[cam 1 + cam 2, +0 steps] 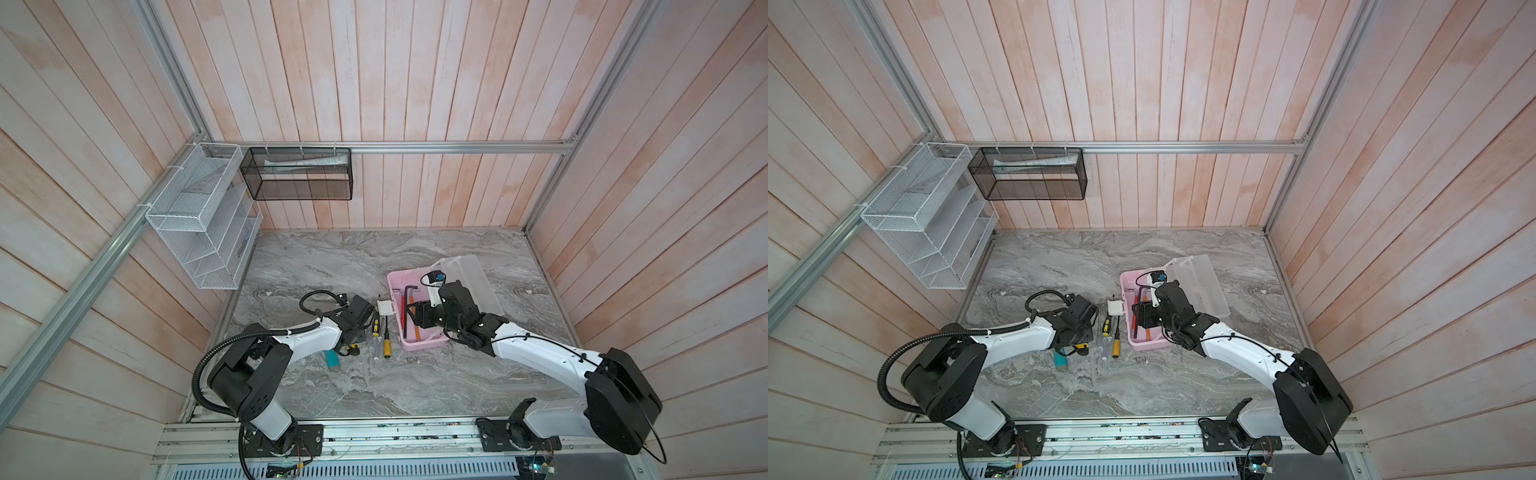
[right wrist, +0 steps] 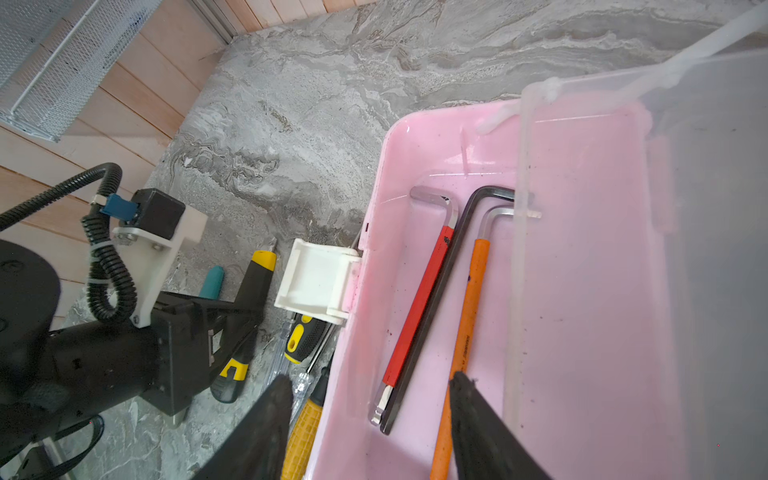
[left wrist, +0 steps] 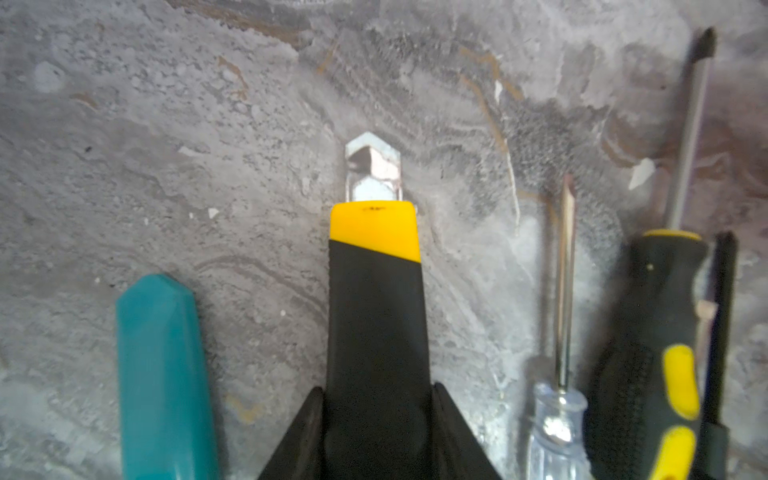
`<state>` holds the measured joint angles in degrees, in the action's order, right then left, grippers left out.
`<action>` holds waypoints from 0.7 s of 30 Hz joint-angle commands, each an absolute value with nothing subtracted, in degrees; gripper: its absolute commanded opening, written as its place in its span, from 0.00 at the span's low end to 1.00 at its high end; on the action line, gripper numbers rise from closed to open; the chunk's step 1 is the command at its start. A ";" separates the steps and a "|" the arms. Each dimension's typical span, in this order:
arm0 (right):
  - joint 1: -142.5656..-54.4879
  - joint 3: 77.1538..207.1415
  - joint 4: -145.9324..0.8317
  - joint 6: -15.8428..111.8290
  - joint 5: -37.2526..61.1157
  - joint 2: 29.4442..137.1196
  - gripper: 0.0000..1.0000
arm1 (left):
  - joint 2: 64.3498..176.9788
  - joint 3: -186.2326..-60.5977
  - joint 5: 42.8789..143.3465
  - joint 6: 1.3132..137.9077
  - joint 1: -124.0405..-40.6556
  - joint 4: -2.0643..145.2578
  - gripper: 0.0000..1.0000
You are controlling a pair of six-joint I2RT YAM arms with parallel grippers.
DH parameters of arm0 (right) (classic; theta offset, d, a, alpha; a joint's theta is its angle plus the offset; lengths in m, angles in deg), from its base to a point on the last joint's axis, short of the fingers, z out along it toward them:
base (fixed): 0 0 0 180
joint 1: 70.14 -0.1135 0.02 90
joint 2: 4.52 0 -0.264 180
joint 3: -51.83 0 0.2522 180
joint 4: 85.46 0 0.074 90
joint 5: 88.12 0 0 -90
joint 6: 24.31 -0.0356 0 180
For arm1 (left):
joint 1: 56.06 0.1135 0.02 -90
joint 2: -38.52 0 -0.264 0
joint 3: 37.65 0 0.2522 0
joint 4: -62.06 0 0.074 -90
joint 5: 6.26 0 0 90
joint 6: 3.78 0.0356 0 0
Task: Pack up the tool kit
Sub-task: 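Close the left gripper on the yellow-black knife and lower it into the box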
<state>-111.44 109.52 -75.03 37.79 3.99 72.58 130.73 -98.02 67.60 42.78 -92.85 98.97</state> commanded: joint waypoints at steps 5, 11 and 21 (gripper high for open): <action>-111.01 109.72 -75.39 37.02 4.60 71.36 0.59 | 125.36 -99.58 67.53 43.63 -92.62 100.50 0.30; -110.25 110.06 -75.06 36.25 5.57 69.23 0.59 | 118.37 -100.38 69.93 42.56 -92.60 101.83 0.29; -103.71 108.49 -73.95 35.00 5.80 58.40 0.59 | 116.83 -107.70 74.95 41.84 -96.56 95.62 0.27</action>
